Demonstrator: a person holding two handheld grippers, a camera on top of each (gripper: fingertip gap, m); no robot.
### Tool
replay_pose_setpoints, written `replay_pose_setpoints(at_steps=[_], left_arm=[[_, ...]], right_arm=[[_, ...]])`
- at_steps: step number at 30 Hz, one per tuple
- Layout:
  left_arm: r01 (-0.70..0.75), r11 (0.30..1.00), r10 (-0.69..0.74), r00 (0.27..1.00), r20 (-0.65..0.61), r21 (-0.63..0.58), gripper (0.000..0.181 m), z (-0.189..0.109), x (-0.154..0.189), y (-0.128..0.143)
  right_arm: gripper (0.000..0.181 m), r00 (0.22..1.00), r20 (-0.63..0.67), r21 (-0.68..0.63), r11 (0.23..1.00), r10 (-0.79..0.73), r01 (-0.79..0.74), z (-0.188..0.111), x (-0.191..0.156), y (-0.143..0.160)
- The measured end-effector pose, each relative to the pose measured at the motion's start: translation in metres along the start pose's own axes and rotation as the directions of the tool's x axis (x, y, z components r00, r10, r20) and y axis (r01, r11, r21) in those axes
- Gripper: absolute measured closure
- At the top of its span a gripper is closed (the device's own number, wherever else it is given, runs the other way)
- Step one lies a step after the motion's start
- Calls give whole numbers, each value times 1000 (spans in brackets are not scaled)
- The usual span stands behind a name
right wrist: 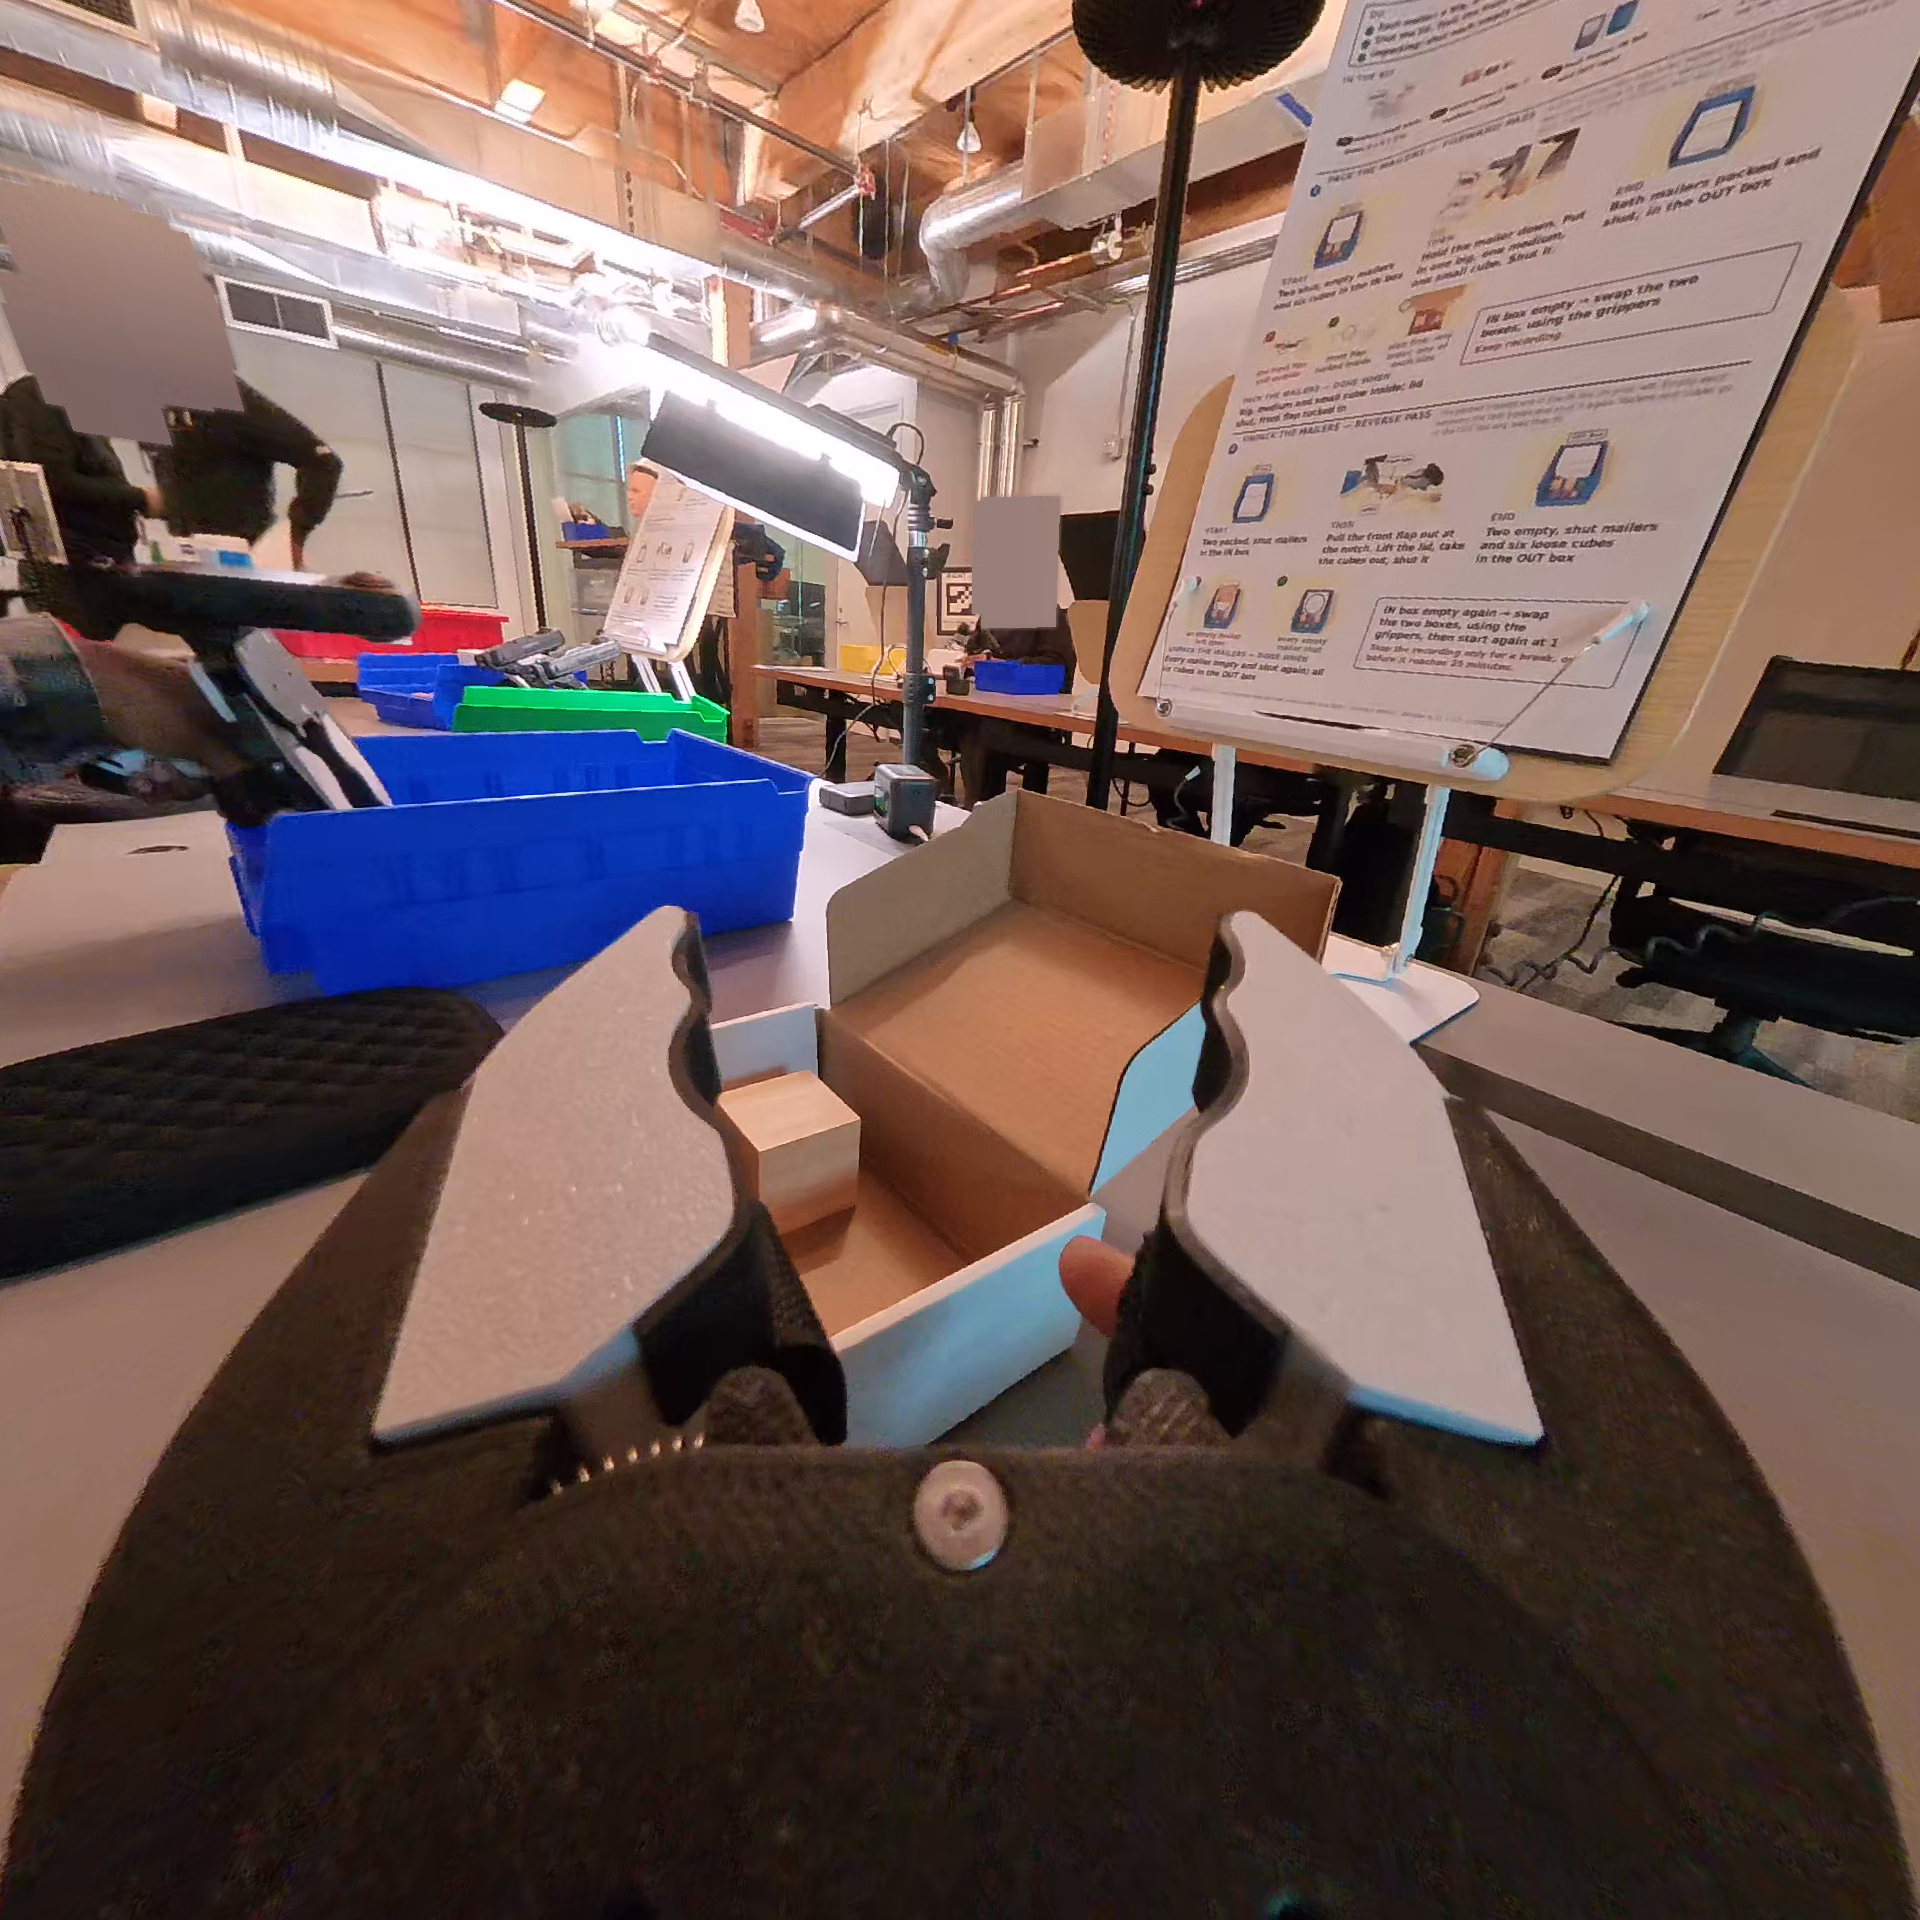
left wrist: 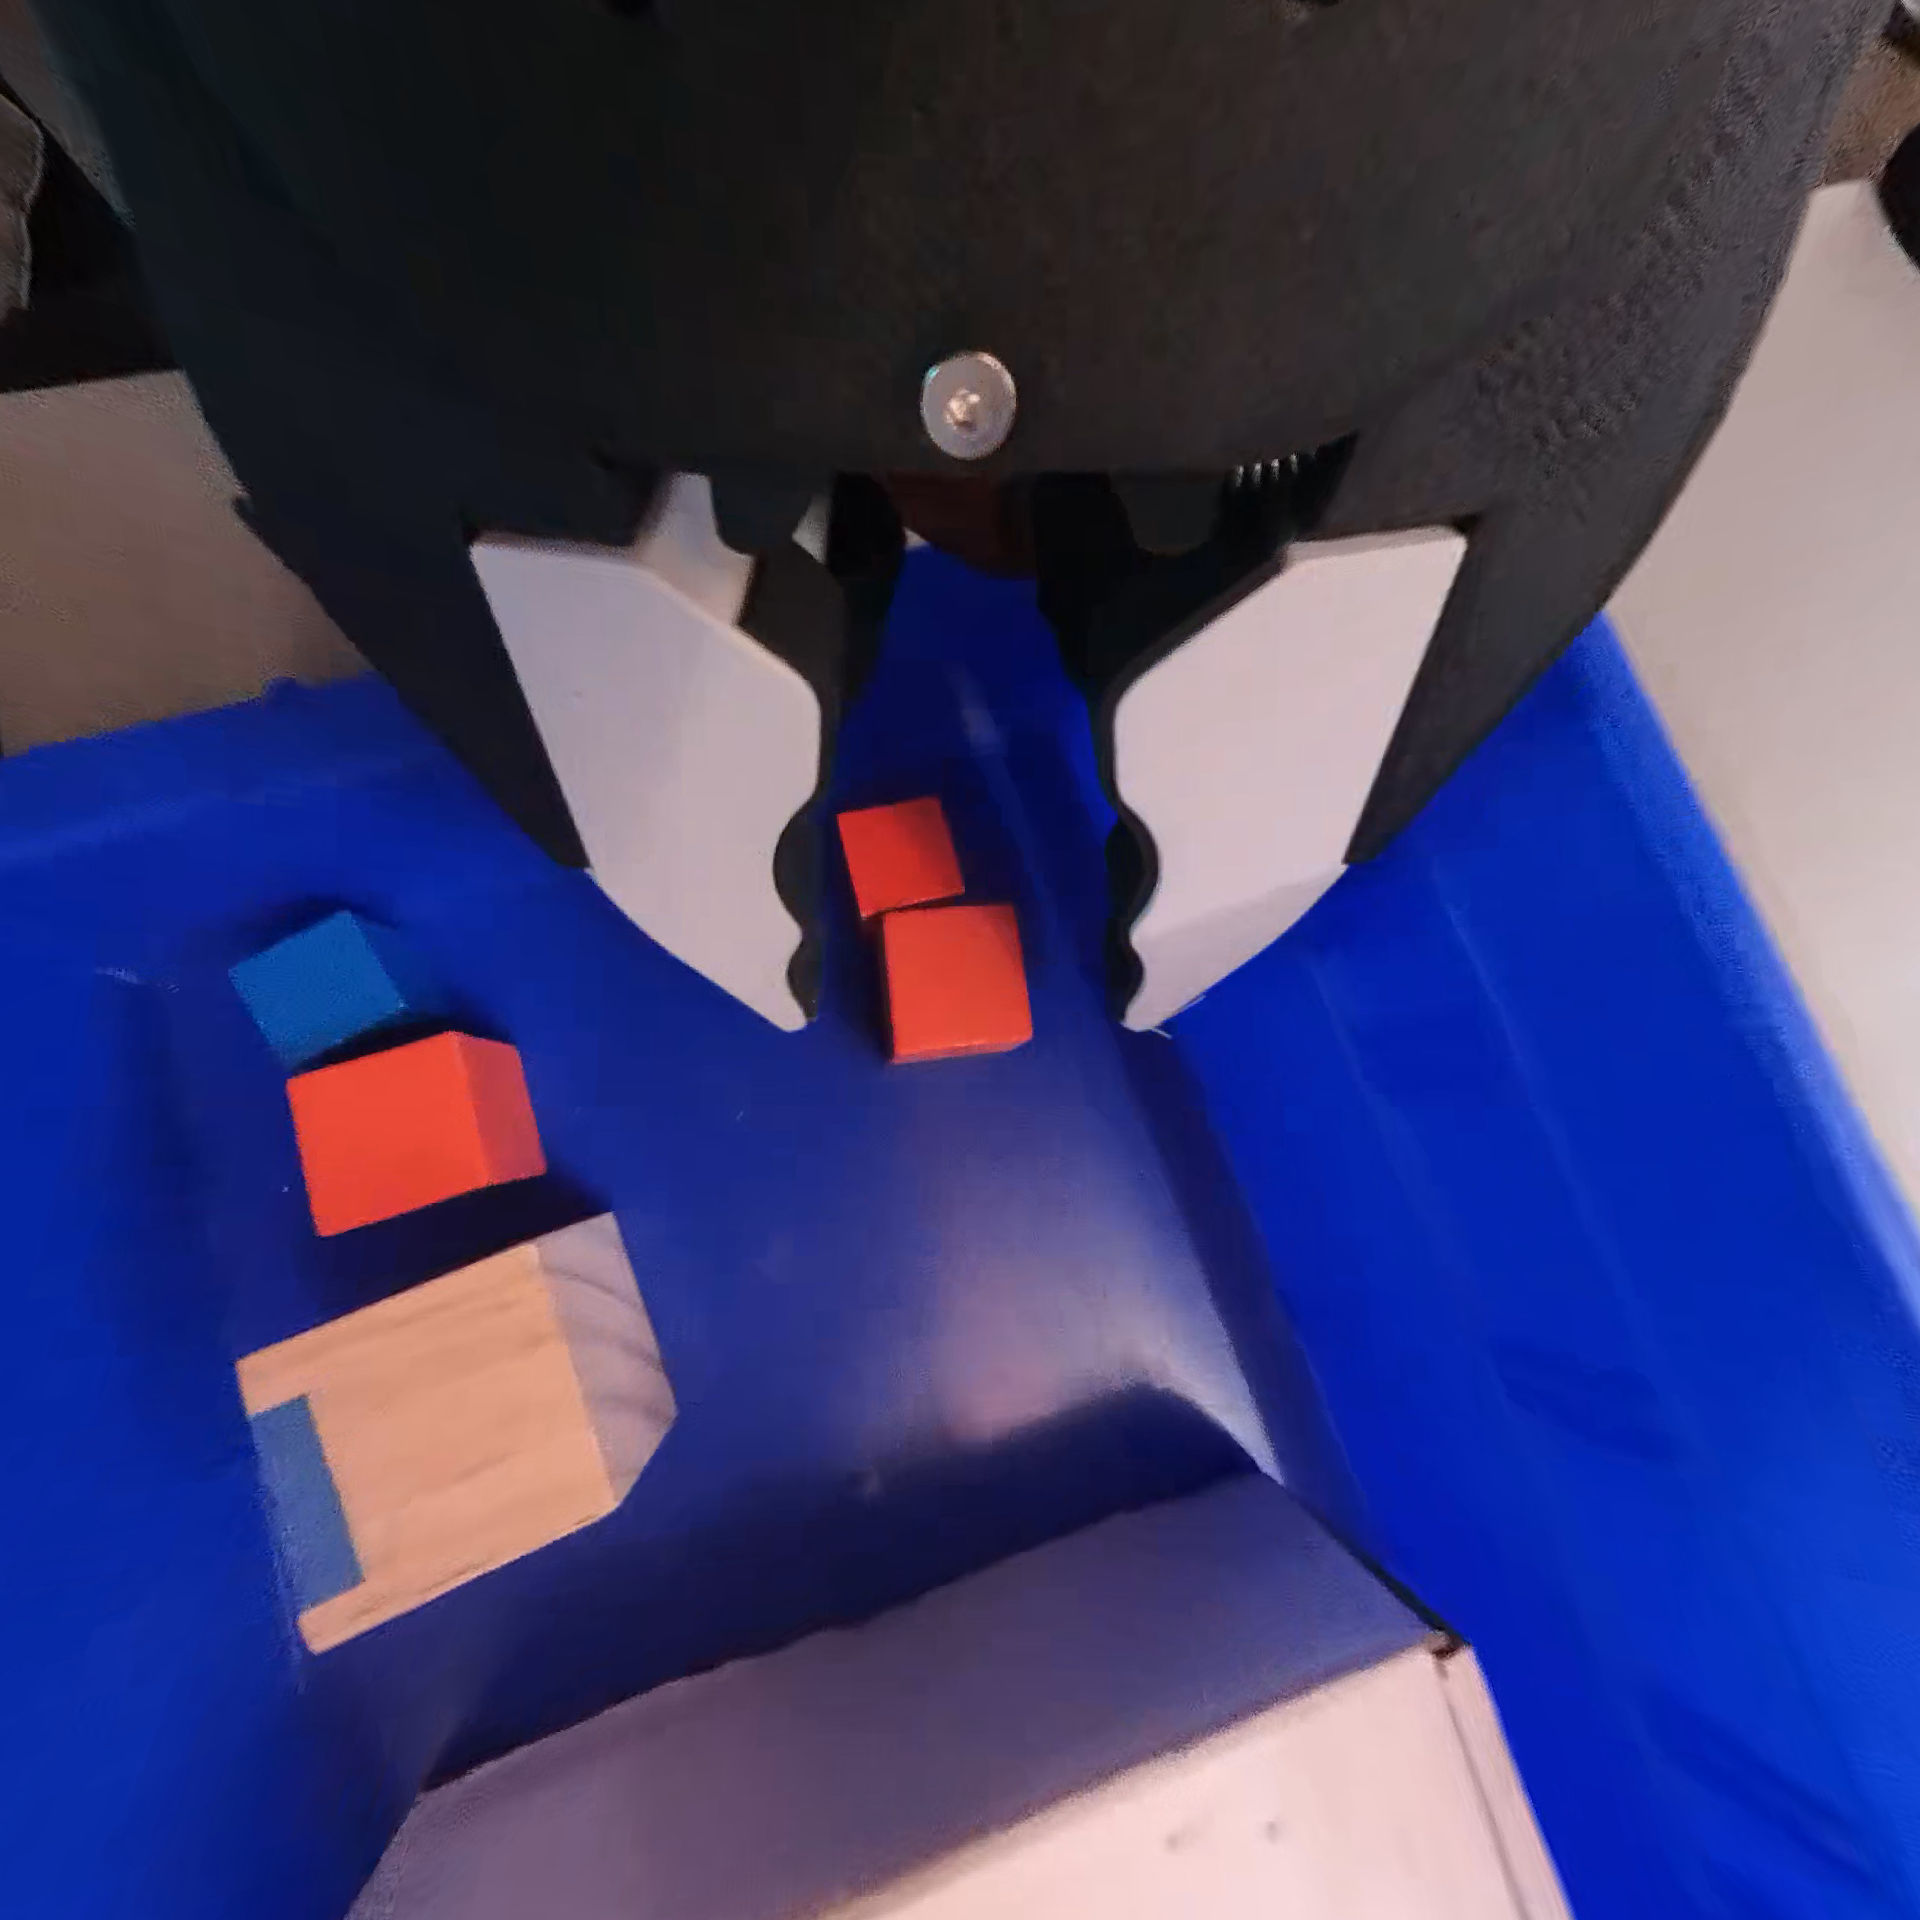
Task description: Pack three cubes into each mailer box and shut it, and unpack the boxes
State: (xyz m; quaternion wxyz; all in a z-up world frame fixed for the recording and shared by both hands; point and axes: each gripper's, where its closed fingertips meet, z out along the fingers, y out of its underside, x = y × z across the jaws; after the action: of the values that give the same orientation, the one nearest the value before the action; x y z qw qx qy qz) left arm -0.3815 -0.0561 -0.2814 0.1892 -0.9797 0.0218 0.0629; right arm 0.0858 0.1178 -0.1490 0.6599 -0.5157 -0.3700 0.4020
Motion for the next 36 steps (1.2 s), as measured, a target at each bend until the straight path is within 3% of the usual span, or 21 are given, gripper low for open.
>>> replay_pose_setpoints(at_steps=[1,6,8,12,15,18,20,23,25,30,33,36], left_arm=[[-7,1000,6,1000,-12,-15,130,4,1,1],[-46,997,45,999,-9,-59,152,11,0,7],[-29,1000,29,999,19,10,153,3,-2,-2],[-39,964,37,999,12,262,153,-30,15,-42],[-47,851,102,992,-77,523,154,-68,56,-86],[35,651,174,965,-194,759,154,-119,105,-130],[125,541,246,922,-299,831,154,-146,141,-152],[270,488,394,780,-486,830,154,-170,208,-172],[352,499,484,644,-592,792,154,-178,256,-179],[407,685,550,253,-796,604,153,-175,356,-182],[384,774,506,102,-857,503,153,-161,394,-179],[352,819,476,24,-879,453,153,-151,416,-173]], right_arm=[[90,1000,-2,-3,1000,-6,6,0,0,0],[91,1000,5,-22,1000,-7,7,1,-1,4],[91,1000,11,-25,999,-23,23,1,-3,5],[94,995,51,-16,996,-89,90,2,-14,3],[94,982,81,-2,985,-171,172,3,-24,2],[95,965,91,39,969,-247,244,3,-32,-3],[97,950,79,74,952,-301,296,1,-35,-8],[102,933,78,130,931,-351,340,-2,-41,-17],[106,918,92,159,916,-385,368,-4,-48,-20],[112,848,159,190,858,-506,477,-5,-71,-14],[115,794,185,192,814,-579,548,-4,-83,-7],[115,765,193,195,788,-615,584,-2,-89,-3]])
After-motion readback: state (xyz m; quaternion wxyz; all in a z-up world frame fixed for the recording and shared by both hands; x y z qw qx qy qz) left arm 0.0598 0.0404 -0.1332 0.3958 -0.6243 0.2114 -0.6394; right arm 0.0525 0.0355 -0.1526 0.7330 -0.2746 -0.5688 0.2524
